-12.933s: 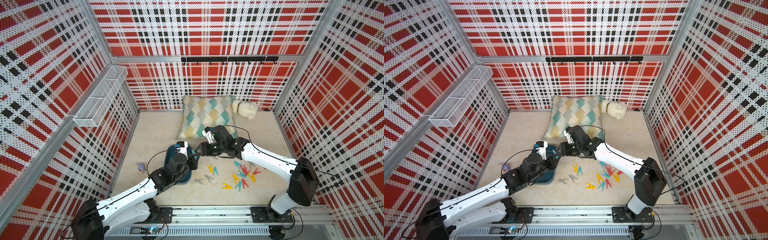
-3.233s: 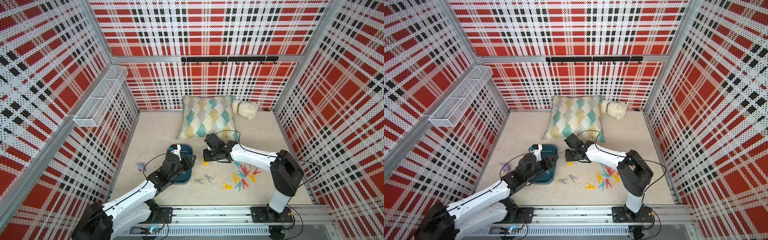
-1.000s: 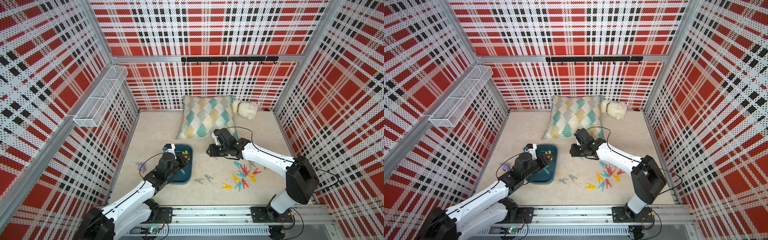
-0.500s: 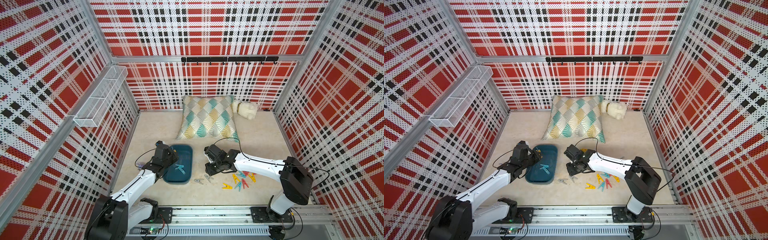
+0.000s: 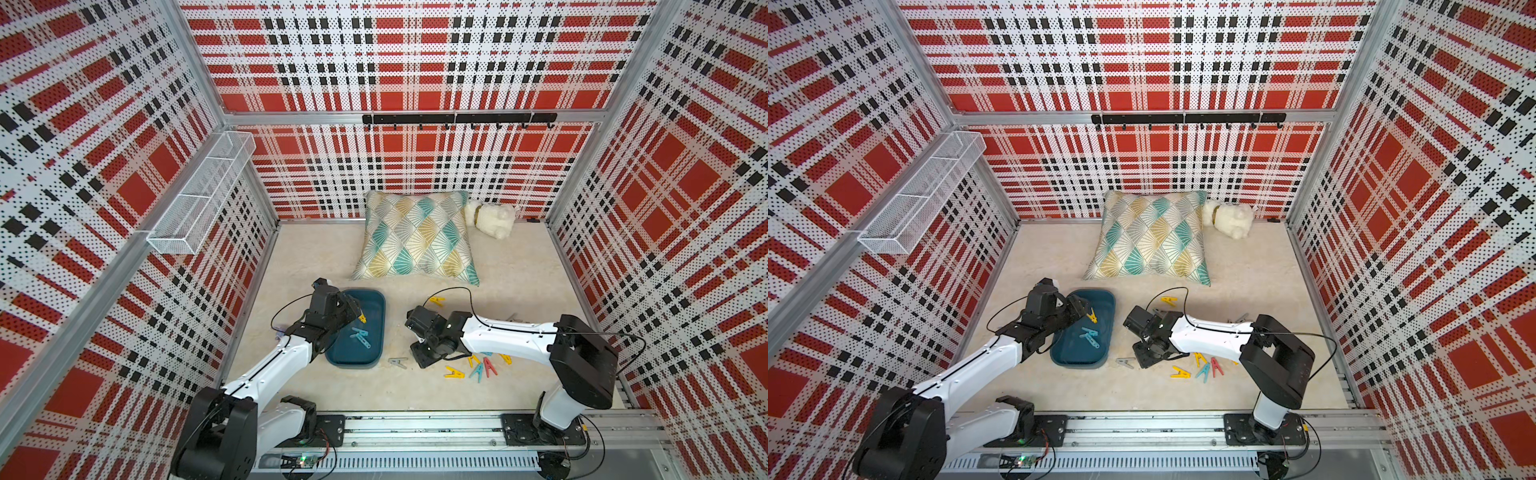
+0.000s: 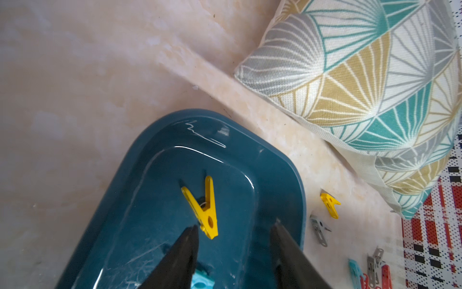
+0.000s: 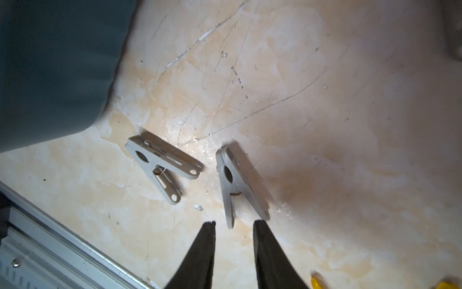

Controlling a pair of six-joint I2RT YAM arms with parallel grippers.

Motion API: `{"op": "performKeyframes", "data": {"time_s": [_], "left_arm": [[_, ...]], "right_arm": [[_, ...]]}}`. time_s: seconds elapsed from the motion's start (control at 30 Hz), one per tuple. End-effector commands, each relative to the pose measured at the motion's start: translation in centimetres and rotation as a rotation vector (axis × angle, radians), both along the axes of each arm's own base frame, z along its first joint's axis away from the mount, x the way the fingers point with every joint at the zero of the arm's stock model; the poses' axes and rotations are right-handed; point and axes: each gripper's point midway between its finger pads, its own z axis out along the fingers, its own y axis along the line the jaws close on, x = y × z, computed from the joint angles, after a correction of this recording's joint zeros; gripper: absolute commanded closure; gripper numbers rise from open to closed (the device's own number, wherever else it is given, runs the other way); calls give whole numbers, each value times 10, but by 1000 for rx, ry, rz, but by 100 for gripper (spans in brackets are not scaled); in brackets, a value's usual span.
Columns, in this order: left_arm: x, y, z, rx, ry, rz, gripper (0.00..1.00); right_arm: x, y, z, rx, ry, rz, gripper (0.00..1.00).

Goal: Put the clothespins into the storage box
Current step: Place the clothespin in the storage box, then pick up the clothespin from the center of the board.

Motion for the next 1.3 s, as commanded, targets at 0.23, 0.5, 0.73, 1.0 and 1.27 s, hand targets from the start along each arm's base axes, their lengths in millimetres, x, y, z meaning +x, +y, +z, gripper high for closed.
{"op": "performKeyframes", "data": {"time_s": [0.23, 0.5, 0.73, 1.0, 1.27], "left_arm": [[-9, -12, 9, -26, -33, -27, 49], [-11, -13, 9, -28, -37, -27, 50], [-10, -14, 8, -32, -37, -32, 50], [-12, -15, 8, -39, -41, -36, 50], [-16, -15, 8, -49, -45, -35, 50]], "right_arm": [[3, 5, -18, -62, -10, 12, 69], [1, 8, -16, -70, -21, 27, 71], [2, 7, 1, -47, -61, 24, 66], [-2, 8, -12, -62, -36, 37, 67], [-5, 14, -25, -67, -14, 58, 70]]}}
